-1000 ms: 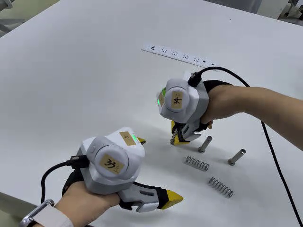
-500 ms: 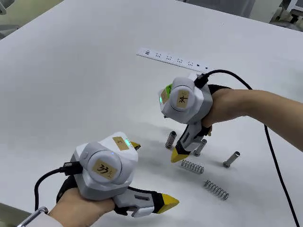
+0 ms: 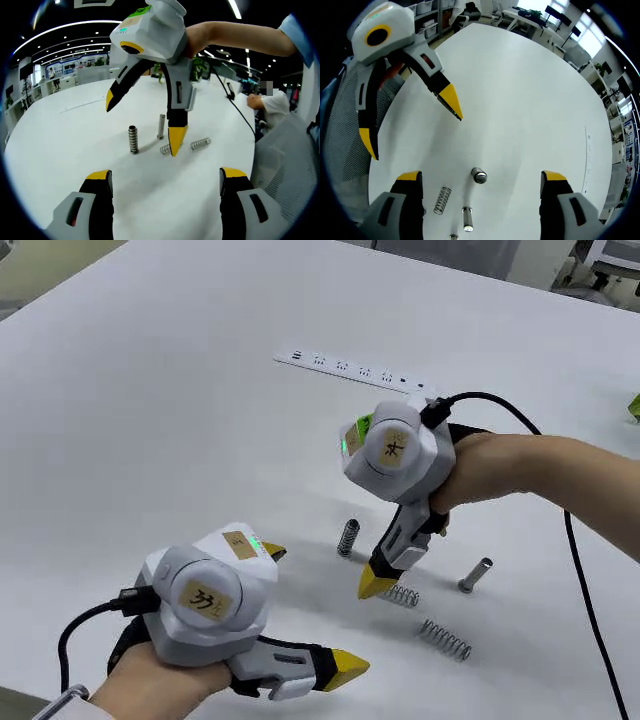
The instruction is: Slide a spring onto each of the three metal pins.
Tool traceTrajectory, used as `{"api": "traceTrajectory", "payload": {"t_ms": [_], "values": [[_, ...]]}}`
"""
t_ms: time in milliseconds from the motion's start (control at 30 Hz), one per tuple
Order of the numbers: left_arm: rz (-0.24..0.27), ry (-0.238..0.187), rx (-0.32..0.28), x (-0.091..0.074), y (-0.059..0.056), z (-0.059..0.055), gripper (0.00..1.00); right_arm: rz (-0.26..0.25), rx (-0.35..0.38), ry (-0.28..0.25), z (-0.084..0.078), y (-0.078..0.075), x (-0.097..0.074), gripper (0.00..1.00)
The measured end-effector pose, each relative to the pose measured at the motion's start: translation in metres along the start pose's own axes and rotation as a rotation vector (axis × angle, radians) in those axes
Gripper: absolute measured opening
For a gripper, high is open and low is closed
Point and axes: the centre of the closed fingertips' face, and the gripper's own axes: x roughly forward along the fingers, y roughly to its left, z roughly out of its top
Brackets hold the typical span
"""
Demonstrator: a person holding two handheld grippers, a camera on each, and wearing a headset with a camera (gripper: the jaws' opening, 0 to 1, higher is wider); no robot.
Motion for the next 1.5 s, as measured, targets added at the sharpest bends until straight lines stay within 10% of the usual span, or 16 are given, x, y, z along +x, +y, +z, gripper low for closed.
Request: {"api": "traceTrajectory", "payload": {"t_ms": [600, 1500], "values": [[-0.035, -0.011, -0.001, 0.002, 0.006, 0.008, 0.91, -0.068, 0.203, -0.175, -0.014, 0.009, -0.032, 0.99], [-0.054, 0.037, 0.030, -0.004, 0.020, 0.000, 0.90, -0.226, 0.505, -0.287, -0.095, 0.055, -0.085, 0.99]]}}
